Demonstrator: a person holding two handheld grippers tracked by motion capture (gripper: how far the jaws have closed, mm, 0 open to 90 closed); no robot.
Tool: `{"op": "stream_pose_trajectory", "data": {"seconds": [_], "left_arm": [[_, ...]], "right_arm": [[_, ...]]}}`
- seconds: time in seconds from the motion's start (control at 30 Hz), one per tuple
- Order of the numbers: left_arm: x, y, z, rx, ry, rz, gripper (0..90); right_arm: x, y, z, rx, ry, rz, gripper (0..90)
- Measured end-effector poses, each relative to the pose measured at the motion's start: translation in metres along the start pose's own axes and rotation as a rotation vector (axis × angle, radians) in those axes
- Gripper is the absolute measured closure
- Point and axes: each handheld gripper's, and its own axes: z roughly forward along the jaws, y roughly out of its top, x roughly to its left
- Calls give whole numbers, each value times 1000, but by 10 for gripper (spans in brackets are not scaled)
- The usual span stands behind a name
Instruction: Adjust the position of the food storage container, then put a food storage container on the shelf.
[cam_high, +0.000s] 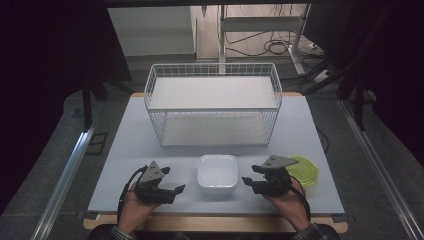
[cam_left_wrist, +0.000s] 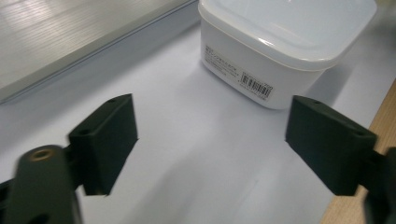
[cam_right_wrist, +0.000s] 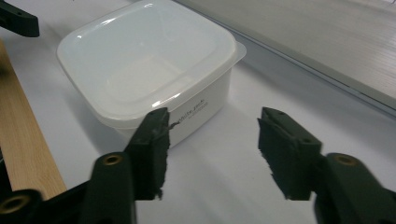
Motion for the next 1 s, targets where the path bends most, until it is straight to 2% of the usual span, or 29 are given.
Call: {"op": "stream_pose_trajectory", "data": {"seconds": [0.17, 0.23, 0.3, 0.4, 0.53, 0.67, 1.0], "left_arm": [[1, -5, -5, -31, 14, 9, 74], [2, -6, -5, -36, 14, 11, 59], [3, -6, -4, -51, 0, 6, 52], [1, -6, -4, -63, 2, 8, 44], [2, -5, -2, -60, 10, -7, 36], [3, -6, -1, -63, 14, -2, 33], [-2, 1, 7, -34, -5, 7, 30]], "right_arm": [[2, -1, 0, -4, 16, -12, 288], [1, -2, 1, -8, 17, -10, 216], [0, -2, 2, -7, 22, -1, 193], [-1, -3, 2, -16, 26, 7, 149], [-2, -4, 2, -27, 36, 20, 122], [-2, -4, 3, -24, 44, 23, 112], [1, 0, 9, -19, 40, -15, 97]]}}
